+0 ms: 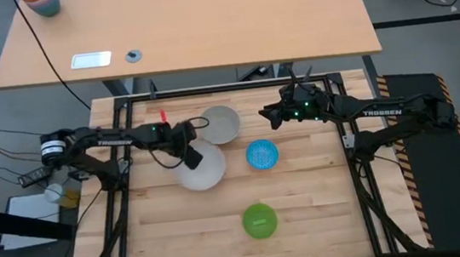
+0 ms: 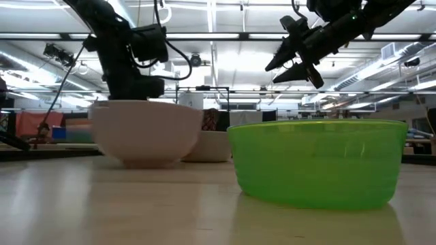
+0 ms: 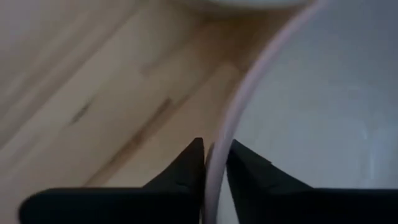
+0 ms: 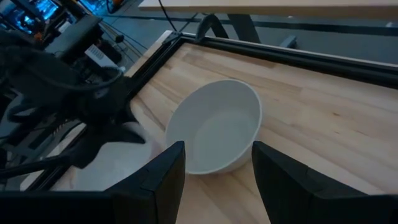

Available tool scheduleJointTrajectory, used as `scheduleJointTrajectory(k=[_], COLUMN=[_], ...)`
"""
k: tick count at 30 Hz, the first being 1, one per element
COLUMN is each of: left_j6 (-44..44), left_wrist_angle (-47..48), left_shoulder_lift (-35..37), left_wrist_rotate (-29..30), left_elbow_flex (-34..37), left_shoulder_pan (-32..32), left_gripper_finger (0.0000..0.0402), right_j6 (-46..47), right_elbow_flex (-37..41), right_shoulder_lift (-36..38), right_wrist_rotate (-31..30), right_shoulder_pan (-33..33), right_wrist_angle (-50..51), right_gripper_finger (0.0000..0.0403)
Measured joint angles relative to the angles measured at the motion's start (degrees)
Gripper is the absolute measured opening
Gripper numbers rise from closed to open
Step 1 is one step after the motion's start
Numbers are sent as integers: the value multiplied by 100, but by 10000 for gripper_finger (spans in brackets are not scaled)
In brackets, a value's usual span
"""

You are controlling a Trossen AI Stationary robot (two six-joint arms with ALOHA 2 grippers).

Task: Nest bowls inside each other
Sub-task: Move the white bowl to the top center of the table

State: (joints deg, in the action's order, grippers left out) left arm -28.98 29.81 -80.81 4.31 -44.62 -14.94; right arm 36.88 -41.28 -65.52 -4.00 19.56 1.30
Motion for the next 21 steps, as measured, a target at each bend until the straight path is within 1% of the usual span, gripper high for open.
scheduleJointTrajectory(k=[4,7,9,12,17,19,21], left_j6=[-14,2,15,-22,-236,-293,-304], left_wrist_angle=[-293,-245,-246,-225,-81,-15,101], left_shoulder_lift=[-3,2,2,13,374,561,788], left_wrist_rotate=[23,13,-15,-97,-250,-258,-271], left_elbow_flex=[0,-2,-2,-2,-2,-2,-2], left_shoulder_pan=[-194,-414,-543,-667,-629,-600,-599], left_gripper_finger=[31,27,36,60,100,114,128], right_j6=[-2,-2,0,57,460,543,608], right_elbow_flex=[0,0,0,0,0,0,0], right_shoulder_lift=[0,0,0,0,-97,-248,-444], right_wrist_rotate=[171,168,104,9,-365,-362,-204], right_shoulder_pan=[-1,1,3,51,245,368,470], right_wrist_angle=[23,97,134,184,341,292,151], right_gripper_finger=[194,194,193,193,193,193,193])
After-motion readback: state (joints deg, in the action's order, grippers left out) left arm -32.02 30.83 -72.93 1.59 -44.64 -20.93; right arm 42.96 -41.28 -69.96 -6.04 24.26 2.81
